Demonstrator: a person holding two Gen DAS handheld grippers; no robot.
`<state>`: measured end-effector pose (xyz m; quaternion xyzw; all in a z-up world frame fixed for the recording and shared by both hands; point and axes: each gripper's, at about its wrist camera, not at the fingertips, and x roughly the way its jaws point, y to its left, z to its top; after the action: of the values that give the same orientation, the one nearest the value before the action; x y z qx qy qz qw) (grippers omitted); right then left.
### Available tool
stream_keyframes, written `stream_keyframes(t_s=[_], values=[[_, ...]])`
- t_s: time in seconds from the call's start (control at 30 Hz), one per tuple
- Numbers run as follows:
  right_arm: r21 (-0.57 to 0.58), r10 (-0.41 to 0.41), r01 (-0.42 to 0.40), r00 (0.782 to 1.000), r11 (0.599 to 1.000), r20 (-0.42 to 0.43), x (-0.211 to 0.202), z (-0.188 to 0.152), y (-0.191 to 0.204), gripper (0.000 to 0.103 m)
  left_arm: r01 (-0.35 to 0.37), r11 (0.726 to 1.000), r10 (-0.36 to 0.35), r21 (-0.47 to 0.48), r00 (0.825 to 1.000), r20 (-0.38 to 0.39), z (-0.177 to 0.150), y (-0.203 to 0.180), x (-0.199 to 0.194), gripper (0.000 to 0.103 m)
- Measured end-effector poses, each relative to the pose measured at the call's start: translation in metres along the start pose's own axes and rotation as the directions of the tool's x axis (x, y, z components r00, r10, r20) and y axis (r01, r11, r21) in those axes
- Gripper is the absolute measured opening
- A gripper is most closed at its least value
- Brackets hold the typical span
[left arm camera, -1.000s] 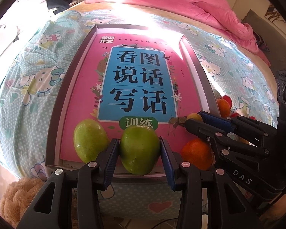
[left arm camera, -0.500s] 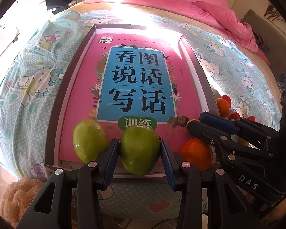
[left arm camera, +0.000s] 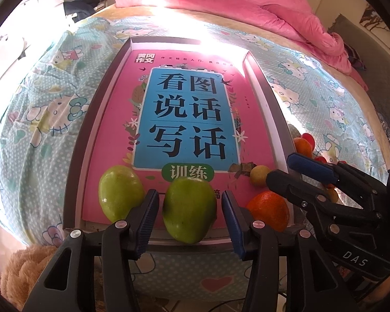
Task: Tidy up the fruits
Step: 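Lower the apple beside the first apple and open the left tool while the right tool releases the brown fruit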
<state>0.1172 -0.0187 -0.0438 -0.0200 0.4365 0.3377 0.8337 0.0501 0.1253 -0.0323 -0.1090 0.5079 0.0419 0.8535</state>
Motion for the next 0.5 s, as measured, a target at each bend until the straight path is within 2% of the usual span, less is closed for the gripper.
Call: stream_keyframes(t_s=[0.4, 0.5], values=[[-0.012, -0.022, 0.022, 0.999, 1.0, 0.034, -0.014, -0.002, 0.001, 0.054, 0.004, 1.0, -0.003, -0.024, 1.0, 0.028, 0.002, 0.003, -0.005, 0.057], [-0.009, -0.021, 0.022, 0.999, 1.0, 0.043, -0.018, -0.003, -0.001, 0.054, 0.014, 0.999, -0.013, -0.033, 0.999, 0.042, 0.003, 0.004, -0.008, 0.064]])
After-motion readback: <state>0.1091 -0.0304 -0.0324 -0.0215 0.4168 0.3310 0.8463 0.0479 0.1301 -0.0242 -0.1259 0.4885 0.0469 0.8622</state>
